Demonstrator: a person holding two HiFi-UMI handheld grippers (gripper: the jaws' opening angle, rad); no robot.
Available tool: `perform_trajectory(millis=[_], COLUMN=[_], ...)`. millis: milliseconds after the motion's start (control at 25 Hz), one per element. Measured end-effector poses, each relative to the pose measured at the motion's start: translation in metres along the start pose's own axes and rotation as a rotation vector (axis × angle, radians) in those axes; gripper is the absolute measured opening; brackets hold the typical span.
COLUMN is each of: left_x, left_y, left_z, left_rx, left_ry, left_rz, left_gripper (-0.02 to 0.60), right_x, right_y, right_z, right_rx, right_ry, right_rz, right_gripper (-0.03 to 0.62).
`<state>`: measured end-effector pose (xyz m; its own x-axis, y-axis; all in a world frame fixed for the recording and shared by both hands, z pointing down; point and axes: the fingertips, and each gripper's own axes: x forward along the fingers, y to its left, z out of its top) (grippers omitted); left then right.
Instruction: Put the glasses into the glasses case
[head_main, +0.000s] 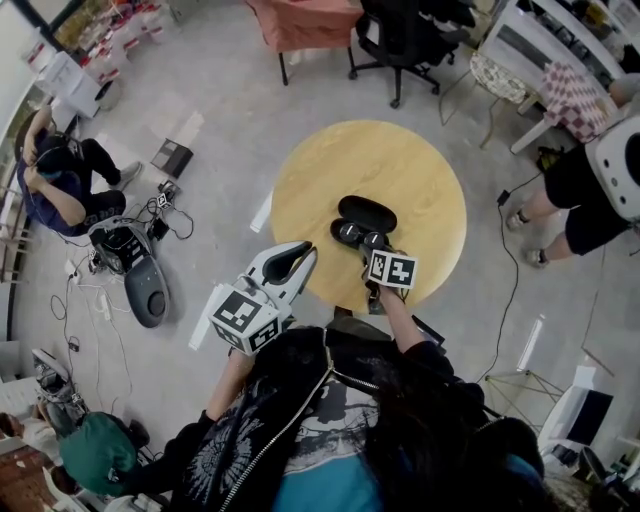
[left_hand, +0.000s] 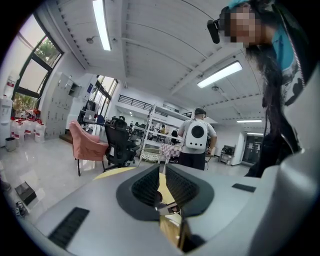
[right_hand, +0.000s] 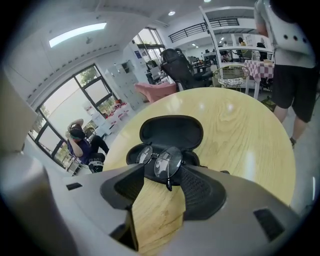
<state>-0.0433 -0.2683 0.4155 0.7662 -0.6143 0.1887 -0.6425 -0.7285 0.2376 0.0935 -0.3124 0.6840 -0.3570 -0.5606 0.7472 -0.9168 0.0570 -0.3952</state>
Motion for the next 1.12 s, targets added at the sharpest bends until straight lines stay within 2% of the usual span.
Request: perform_trajectory(millis=[440,680,920,1120], left_x=[-0.015,-0.027,-0.040,-0.058], left_y=[-0.010,-0.018,-0.030,-0.043], left_z=[-0.003,-0.005,-0.007,-0.012], left_rx=[0.003,0.009,0.017,0.018], left_ry=[-0.008,-0.011,-0.017,-0.019], left_rz=[-0.026,-0.054,-0.090,-0.121], left_gripper=[0.031,0.031,0.032,0.032], right_x=[-0.034,-0.076,-0.129,-0.175], right_y=[0.008,0.052,0.102,0.145], right_z=[0.009,0.028,0.037,0.028], right_rx=[0.060,0.038,-0.074,-0.126], right_ry=[-0.092,-0.212,-0.310,-0.386], right_rz=[0.032,0.179,0.289,0.375], right_gripper=[0.216,0.206,0.184,0.169])
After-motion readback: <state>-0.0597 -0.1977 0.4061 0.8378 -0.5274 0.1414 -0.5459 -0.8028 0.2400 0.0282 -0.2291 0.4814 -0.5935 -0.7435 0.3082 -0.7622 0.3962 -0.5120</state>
